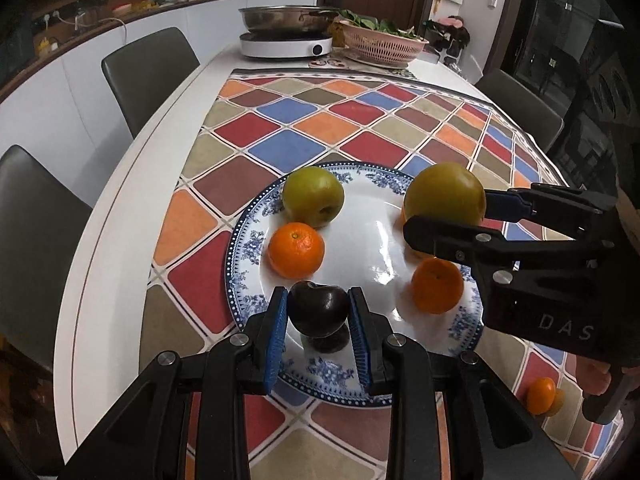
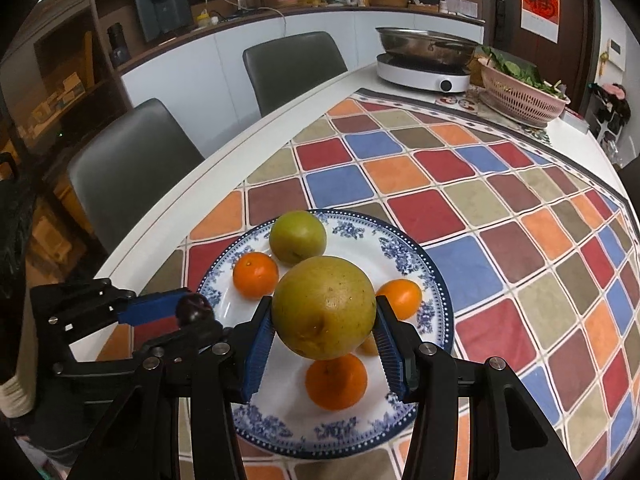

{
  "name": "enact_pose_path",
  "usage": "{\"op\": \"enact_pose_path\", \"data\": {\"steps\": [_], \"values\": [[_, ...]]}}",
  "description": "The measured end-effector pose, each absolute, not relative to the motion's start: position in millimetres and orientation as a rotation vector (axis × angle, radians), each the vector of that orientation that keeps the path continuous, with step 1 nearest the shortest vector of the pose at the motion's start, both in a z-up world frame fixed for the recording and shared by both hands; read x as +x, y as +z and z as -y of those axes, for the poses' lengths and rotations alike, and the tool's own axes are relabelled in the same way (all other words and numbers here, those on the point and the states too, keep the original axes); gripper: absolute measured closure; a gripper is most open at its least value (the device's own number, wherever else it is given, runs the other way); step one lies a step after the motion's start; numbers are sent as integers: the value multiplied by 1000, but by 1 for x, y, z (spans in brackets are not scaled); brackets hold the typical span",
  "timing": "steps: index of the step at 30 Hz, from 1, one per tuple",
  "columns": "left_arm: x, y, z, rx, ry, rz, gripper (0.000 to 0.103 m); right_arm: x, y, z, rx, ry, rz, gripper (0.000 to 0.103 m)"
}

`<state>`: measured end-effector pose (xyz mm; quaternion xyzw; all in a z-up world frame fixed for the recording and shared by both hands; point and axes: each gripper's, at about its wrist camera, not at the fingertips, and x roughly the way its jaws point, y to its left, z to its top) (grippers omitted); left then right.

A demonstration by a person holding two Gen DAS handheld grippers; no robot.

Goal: Organize fruits
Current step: 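Carry the plum in the left tool and pear in the right tool over the plate, then open both tools to drop the plum and pear onto the plate, then withdraw both tools toward the last orange and brown kiwi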

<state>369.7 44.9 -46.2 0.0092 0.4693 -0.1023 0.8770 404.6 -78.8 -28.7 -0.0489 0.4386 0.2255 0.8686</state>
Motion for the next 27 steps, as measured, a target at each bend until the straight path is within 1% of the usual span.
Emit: {"op": "enact_pose_path", "data": {"steps": [10, 11, 14, 17, 19, 21, 23, 27], "values": [[375, -49, -43, 38, -226, -989, 72, 411, -40, 79, -102, 469, -954, 54], [375, -49, -43, 40, -225, -990, 71, 411, -41, 80, -102, 468, -957, 54], [373, -46, -42, 48, -223, -978, 59, 411, -40, 81, -97, 469, -964, 53], [371, -41, -40, 54, -218, -966, 59, 407, -33, 84, -88, 457, -935, 48], [366, -36, -39, 54, -216, -958, 59, 403, -27, 88, -83, 445, -914, 48], [359, -30, -38, 58, -211, -946, 56, 395, -19, 93, -87, 428, -892, 48], [351, -23, -36, 67, -208, -926, 55, 384, -10, 99, -95, 405, -864, 47], [329, -8, -29, 79, -210, -889, 53, 364, 3, 108, -107, 383, -824, 42]]}}
